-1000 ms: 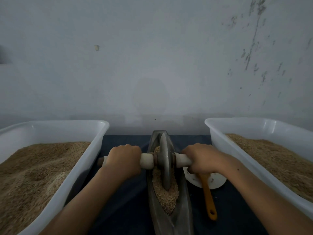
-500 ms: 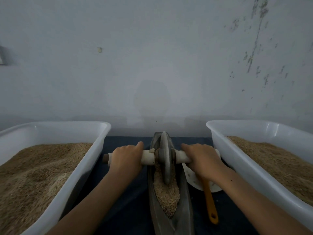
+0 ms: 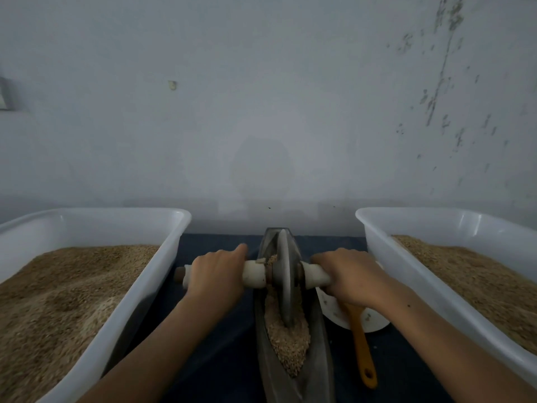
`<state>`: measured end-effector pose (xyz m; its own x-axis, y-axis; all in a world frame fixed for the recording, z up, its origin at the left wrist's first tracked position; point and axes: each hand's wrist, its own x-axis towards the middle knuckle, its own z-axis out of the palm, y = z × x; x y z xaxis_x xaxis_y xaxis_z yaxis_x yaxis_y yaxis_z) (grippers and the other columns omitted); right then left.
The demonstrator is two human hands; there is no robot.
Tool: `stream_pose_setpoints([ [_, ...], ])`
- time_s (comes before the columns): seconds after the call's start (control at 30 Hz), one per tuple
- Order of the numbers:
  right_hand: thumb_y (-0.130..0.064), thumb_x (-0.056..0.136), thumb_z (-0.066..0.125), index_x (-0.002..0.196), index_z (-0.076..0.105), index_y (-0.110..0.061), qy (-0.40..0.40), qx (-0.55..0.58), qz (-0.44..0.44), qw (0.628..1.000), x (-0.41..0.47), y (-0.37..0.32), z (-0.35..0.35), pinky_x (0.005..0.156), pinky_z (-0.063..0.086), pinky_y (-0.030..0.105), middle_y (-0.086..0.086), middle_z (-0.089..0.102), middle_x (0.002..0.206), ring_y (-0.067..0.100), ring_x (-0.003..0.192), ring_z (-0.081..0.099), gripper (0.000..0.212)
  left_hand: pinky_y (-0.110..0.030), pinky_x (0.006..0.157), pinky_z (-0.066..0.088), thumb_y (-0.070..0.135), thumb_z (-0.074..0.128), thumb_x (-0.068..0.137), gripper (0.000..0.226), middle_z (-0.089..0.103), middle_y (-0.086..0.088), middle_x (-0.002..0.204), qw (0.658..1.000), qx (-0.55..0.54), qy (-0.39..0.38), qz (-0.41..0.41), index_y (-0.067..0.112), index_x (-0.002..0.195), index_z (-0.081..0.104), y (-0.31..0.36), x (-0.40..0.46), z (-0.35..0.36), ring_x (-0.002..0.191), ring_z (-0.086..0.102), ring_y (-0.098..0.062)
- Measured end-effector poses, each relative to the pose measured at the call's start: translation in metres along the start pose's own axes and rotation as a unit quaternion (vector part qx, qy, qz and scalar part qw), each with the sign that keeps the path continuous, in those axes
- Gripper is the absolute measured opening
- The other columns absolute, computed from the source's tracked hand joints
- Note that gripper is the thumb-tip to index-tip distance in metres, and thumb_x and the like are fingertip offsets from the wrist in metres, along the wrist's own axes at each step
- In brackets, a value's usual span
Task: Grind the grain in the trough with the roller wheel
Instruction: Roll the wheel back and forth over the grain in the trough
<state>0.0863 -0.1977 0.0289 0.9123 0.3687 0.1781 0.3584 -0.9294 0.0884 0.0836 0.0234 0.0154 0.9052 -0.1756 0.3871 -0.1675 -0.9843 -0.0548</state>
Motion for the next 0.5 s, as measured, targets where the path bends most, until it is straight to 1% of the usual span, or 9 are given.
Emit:
stream_pose_setpoints([
  [0.07,-0.022,0.089,0.054,0.098,0.05,-0.029,0.066,-0.008,0.006,0.998,0.001,-0.001,0.008,0.065,0.033,0.029,-0.004,0.063,0.096,0.018,0.089,0.06,0.012,-0.024,0.069,0.036,0.032,0.057,0.09,0.027,0.062,0.007,0.101,0.999,0.006,0.044,-0.001,0.025,0.11,0.04,0.002,-0.002,0.004,0.091,0.06,-0.012],
  [0.1,-0.023,0.09,0.053,0.1,0.05,-0.029,0.084,-0.008,0.008,0.996,0.001,-0.001,0.011,0.065,0.033,0.029,-0.005,0.063,0.096,0.018,0.089,0.06,0.012,-0.023,0.069,0.034,0.032,0.057,0.09,0.027,0.062,0.007,0.101,0.998,0.007,0.055,0.0,0.025,0.109,0.039,0.003,-0.002,0.005,0.091,0.06,-0.012],
  [0.17,-0.025,0.09,0.053,0.097,0.048,-0.028,0.089,-0.003,0.01,0.996,0.001,0.0,0.012,0.064,0.032,0.029,-0.005,0.063,0.095,0.018,0.088,0.06,0.009,-0.023,0.07,0.033,0.033,0.056,0.09,0.025,0.062,0.008,0.103,0.998,0.012,0.057,0.004,0.025,0.108,0.04,0.003,-0.002,0.005,0.092,0.06,-0.011],
  [0.27,-0.026,0.089,0.056,0.09,0.046,-0.03,0.037,0.005,0.007,0.999,0.001,0.001,0.006,0.064,0.033,0.029,-0.004,0.062,0.094,0.018,0.088,0.06,0.011,-0.025,0.071,0.034,0.032,0.054,0.09,0.021,0.061,0.005,0.105,0.999,0.033,0.009,0.007,0.023,0.108,0.048,0.002,0.001,0.001,0.095,0.059,-0.014],
  [0.33,-0.024,0.086,0.06,0.099,0.054,-0.028,-0.019,0.007,0.004,1.0,0.001,0.001,-0.001,0.067,0.036,0.028,-0.003,0.063,0.099,0.018,0.091,0.061,0.015,-0.025,0.071,0.037,0.029,0.055,0.089,0.021,0.062,0.002,0.105,0.998,0.046,-0.034,0.003,0.021,0.109,0.054,0.002,0.001,-0.002,0.094,0.06,-0.015],
  [0.4,-0.024,0.084,0.064,0.11,0.059,-0.025,-0.077,0.006,0.004,0.997,0.0,0.001,-0.007,0.07,0.042,0.028,-0.001,0.064,0.103,0.018,0.093,0.061,0.027,-0.025,0.072,0.04,0.03,0.057,0.088,0.024,0.062,0.002,0.103,0.996,0.054,-0.076,0.013,0.019,0.11,0.056,0.001,0.001,-0.005,0.09,0.059,-0.014],
  [0.5,-0.024,0.082,0.066,0.114,0.06,-0.022,-0.121,0.0,0.006,0.993,0.0,0.0,-0.012,0.072,0.048,0.03,0.002,0.065,0.102,0.019,0.091,0.062,0.032,-0.025,0.074,0.042,0.034,0.062,0.085,0.03,0.061,0.002,0.099,0.99,0.042,-0.131,0.023,0.017,0.11,0.056,-0.002,0.0,-0.01,0.079,0.051,-0.012],
])
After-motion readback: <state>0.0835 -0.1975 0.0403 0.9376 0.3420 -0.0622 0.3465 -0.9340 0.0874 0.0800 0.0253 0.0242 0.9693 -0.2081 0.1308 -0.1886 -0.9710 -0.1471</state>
